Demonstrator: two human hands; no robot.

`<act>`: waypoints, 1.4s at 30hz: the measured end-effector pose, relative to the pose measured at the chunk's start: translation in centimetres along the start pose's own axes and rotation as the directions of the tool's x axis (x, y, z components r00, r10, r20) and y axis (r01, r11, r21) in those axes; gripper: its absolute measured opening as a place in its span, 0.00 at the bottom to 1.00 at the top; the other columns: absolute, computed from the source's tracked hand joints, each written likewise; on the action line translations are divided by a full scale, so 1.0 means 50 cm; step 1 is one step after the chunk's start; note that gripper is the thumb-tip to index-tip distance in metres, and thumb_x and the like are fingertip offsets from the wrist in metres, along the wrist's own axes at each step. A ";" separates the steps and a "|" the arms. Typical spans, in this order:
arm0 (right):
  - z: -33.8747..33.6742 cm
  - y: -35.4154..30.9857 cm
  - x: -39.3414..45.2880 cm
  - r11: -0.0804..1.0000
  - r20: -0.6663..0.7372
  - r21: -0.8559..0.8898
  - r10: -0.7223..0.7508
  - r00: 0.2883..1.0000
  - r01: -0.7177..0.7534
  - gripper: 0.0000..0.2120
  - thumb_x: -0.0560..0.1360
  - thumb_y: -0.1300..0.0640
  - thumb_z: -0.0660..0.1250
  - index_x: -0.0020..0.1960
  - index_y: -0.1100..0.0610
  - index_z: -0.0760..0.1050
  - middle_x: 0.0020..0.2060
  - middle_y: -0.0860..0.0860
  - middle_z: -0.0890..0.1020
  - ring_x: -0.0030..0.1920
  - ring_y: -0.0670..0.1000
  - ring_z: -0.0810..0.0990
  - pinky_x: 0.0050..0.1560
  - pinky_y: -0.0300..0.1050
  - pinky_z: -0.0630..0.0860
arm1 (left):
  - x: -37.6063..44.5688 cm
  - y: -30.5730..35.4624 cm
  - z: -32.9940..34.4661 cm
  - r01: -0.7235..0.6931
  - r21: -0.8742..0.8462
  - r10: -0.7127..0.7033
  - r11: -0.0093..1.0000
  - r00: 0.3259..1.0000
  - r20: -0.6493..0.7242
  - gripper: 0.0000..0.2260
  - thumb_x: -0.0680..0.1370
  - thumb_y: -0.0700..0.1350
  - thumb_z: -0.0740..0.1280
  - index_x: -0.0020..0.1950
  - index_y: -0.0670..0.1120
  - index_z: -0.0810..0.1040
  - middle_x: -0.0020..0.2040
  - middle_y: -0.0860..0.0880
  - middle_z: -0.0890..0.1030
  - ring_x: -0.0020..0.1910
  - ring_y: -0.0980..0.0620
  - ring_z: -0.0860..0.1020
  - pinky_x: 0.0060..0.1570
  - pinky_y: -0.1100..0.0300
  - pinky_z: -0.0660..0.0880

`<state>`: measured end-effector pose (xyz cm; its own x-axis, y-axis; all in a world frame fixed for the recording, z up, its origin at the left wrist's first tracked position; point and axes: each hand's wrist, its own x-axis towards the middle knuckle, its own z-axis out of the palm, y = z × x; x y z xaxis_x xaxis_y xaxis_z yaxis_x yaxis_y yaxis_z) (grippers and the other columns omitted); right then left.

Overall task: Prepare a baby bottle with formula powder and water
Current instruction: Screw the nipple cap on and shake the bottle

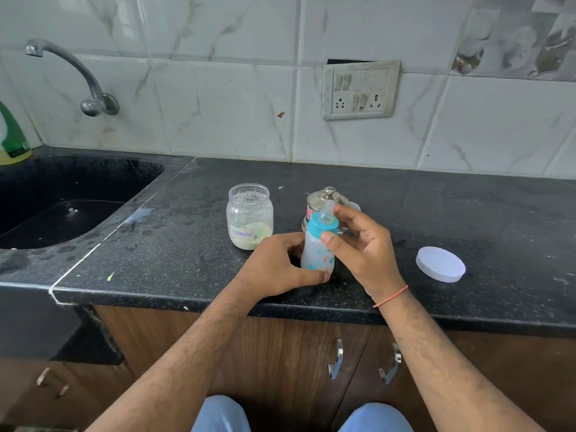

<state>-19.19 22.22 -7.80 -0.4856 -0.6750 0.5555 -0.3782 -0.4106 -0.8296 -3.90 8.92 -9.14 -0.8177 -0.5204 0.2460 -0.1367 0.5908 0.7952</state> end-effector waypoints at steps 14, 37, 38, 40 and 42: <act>0.007 -0.017 -0.004 1.000 0.022 -0.014 0.015 1.000 -0.015 0.22 0.74 0.56 0.77 0.67 0.48 0.80 0.60 0.41 0.86 0.62 0.41 0.84 0.54 0.37 0.83 | -0.002 0.007 -0.001 0.013 0.003 -0.013 1.000 1.000 0.002 0.21 0.70 0.53 0.86 0.61 0.55 0.87 0.53 0.59 0.90 0.53 0.61 0.87 0.60 0.56 0.83; 0.006 -0.008 0.004 0.987 0.181 0.141 0.050 0.982 -0.076 0.20 0.83 0.63 0.64 0.75 0.56 0.73 0.66 0.41 0.84 0.70 0.46 0.80 0.66 0.39 0.77 | -0.004 0.011 -0.001 0.055 0.008 -0.055 0.998 0.998 0.014 0.21 0.71 0.52 0.85 0.63 0.55 0.87 0.54 0.58 0.90 0.54 0.60 0.87 0.63 0.51 0.83; 0.008 -0.008 0.003 0.987 0.165 0.140 0.053 0.985 -0.076 0.21 0.82 0.62 0.66 0.74 0.56 0.74 0.65 0.41 0.85 0.69 0.46 0.81 0.64 0.39 0.78 | -0.004 0.011 -0.001 0.054 0.006 -0.054 0.999 0.998 0.012 0.21 0.71 0.52 0.85 0.63 0.55 0.87 0.54 0.58 0.90 0.54 0.60 0.87 0.63 0.51 0.84; 0.007 -0.008 0.002 0.994 0.112 0.095 0.043 0.993 -0.054 0.21 0.78 0.57 0.70 0.71 0.53 0.76 0.62 0.40 0.86 0.65 0.45 0.83 0.61 0.42 0.82 | -0.004 0.011 0.000 0.050 0.003 -0.051 0.999 0.999 0.016 0.21 0.71 0.52 0.85 0.63 0.55 0.87 0.54 0.58 0.90 0.55 0.60 0.87 0.63 0.51 0.84; 0.005 -0.006 0.002 1.000 0.063 0.003 0.023 0.998 -0.023 0.21 0.76 0.53 0.74 0.69 0.50 0.78 0.61 0.38 0.86 0.63 0.45 0.84 0.61 0.46 0.84 | -0.004 0.011 0.000 0.048 0.004 -0.048 0.999 0.999 0.019 0.21 0.72 0.52 0.85 0.64 0.55 0.87 0.55 0.59 0.90 0.55 0.61 0.87 0.63 0.52 0.84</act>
<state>-18.93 22.14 -7.53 -0.4436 -0.7214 0.5318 -0.3648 -0.3967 -0.8424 -3.80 9.34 -8.74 -0.8208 -0.5363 0.1965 -0.1780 0.5671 0.8042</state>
